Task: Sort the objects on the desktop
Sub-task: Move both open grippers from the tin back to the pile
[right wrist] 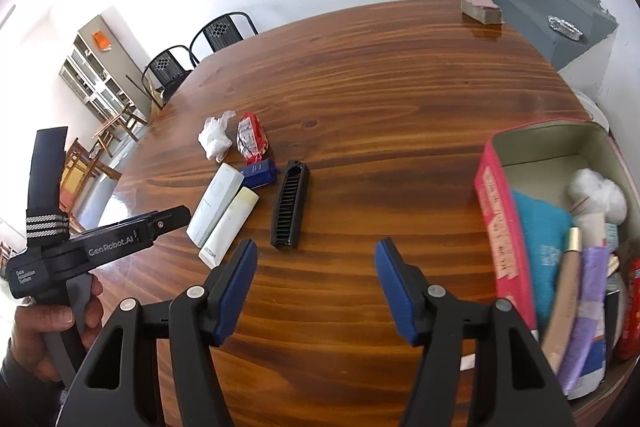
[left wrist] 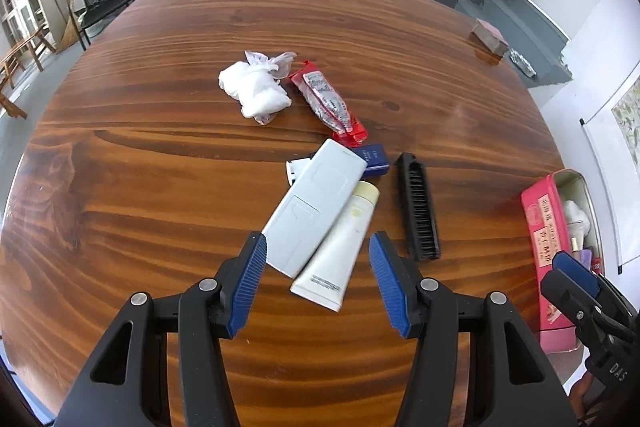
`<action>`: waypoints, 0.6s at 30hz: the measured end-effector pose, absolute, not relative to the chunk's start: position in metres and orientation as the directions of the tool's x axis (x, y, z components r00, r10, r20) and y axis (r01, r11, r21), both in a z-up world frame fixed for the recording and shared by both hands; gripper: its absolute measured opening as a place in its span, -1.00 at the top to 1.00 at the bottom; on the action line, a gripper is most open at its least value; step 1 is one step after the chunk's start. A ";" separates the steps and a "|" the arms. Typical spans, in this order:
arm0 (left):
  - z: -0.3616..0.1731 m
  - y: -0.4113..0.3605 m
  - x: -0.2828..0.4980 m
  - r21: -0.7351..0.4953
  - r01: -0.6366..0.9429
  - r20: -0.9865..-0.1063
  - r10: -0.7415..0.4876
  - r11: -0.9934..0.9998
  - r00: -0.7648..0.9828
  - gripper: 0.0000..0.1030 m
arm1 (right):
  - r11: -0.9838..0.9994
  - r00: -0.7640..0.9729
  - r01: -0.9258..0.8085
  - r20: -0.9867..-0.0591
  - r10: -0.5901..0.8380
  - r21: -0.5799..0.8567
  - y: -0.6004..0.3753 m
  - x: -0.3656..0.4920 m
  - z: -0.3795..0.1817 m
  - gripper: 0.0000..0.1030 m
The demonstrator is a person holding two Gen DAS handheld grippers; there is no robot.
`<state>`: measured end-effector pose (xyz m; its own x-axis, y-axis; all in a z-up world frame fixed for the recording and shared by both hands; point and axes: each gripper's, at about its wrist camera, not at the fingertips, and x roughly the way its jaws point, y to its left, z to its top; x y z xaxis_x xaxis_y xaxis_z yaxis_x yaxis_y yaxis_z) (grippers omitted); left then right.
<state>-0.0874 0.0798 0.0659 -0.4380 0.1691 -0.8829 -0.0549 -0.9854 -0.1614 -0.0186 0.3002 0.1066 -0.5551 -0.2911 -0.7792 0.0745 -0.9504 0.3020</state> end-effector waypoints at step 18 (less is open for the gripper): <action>0.027 0.081 -0.127 -0.147 -0.232 -0.905 0.226 -0.961 -0.361 -0.16 | -0.955 -0.525 -0.047 -0.821 -0.225 0.292 0.277 -0.038 0.084 -0.29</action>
